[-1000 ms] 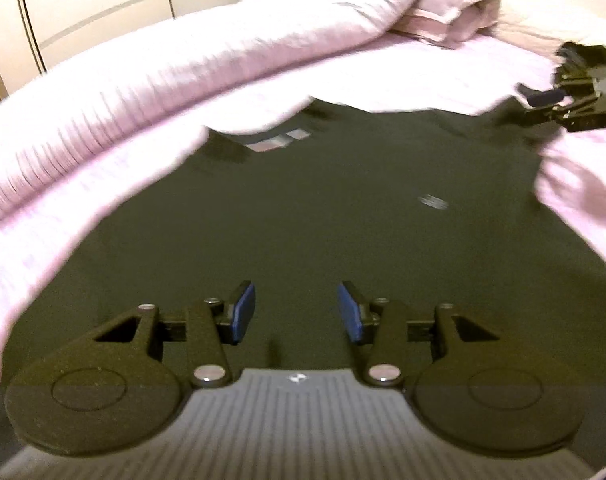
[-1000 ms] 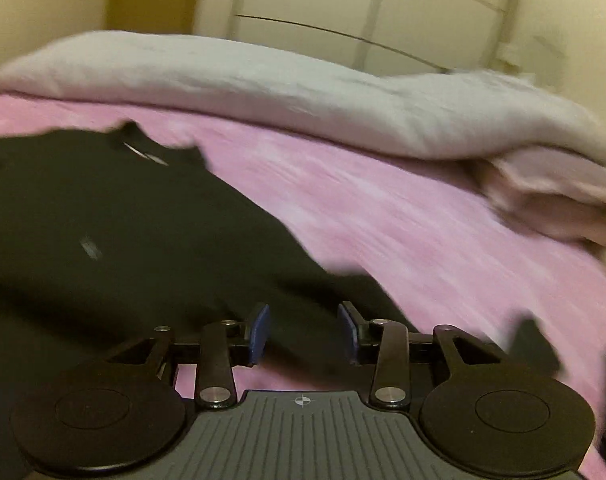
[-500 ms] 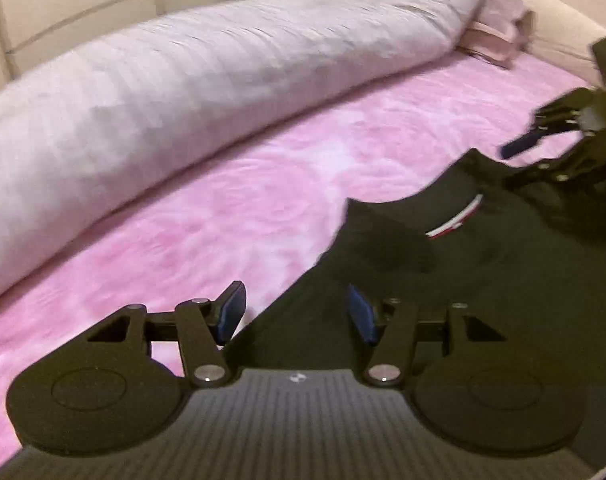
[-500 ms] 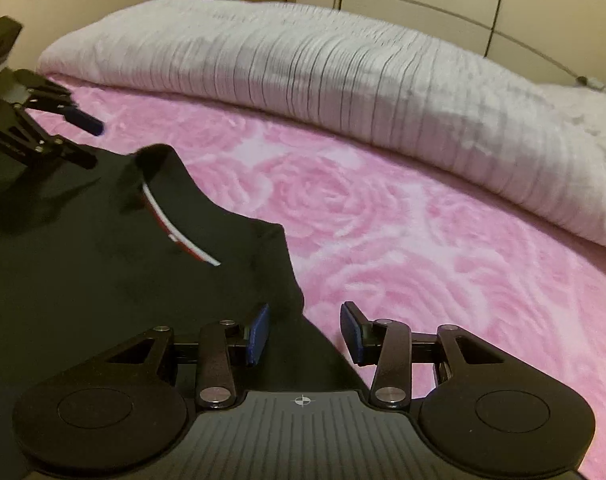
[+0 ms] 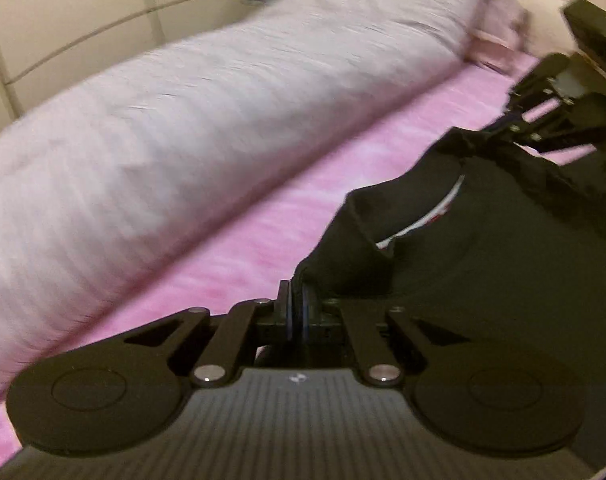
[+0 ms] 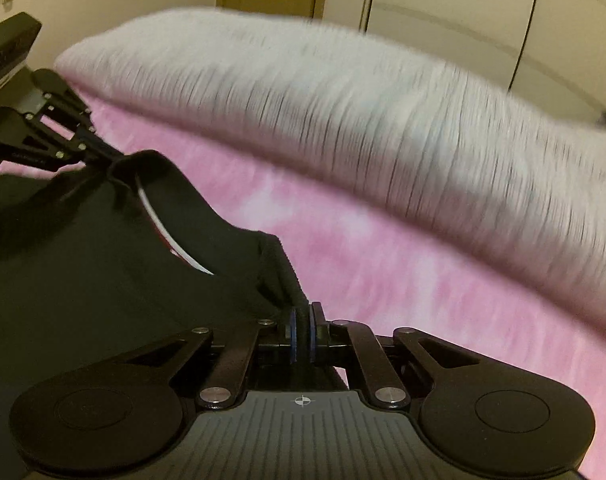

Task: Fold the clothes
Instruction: 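Grasp the collar with the left gripper while the right gripper grasps the collar, then release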

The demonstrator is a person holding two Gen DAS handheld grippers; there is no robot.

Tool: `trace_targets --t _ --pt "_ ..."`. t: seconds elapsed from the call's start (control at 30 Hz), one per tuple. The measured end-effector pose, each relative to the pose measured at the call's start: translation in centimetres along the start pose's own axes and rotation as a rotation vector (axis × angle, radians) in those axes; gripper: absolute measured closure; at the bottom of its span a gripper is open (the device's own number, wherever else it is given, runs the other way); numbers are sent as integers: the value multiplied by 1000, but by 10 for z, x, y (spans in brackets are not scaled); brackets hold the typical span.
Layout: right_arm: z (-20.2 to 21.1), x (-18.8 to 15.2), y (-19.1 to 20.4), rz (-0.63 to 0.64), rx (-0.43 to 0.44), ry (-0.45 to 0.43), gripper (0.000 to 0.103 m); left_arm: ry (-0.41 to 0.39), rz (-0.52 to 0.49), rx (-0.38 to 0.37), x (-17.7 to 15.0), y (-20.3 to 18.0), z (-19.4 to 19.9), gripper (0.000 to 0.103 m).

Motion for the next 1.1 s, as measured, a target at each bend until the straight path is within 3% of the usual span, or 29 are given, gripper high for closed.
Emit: trace_targets --t 0.17,0.23,0.3,0.37,0.43,0.5,0.6,0.77,0.97,1.1 --pt "-48 40 18 31 -83 -78 99 -5 84 110 0 38 -6 98" --pt "-69 35 28 66 -123 -42 95 -1 113 149 -1 51 -10 93" --pt "-84 24 36 89 -157 17 83 15 110 163 -13 47 -17 89" --pt "-75 16 39 82 -159 -10 78 -15 128 170 -19 48 -10 85" --pt "-52 5 32 38 -176 -42 73 -46 155 184 -22 57 3 69" --pt "-30 -7 24 -13 -192 -65 62 -78 181 203 -25 68 23 69" --pt "5 -45 14 -116 -193 -30 60 -101 209 211 -31 74 50 68" --pt "73 -120 9 -240 -247 57 59 -103 203 202 -43 34 91 68" --pt "176 -212 11 -385 -284 134 57 -101 244 101 -66 -66 146 64" --pt "247 -247 -13 -464 -325 39 54 -82 138 57 -80 -142 175 59"
Point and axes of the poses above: each gripper's, at about its wrist camera, not at the fingertips, and z roughly against the way its jaws point, y to its left, x to its top, the point moved 6 cm from there along -z, roughly the way its jaws point, and after that the axes turned 4 degrees about -y, right-handed, at the moved point
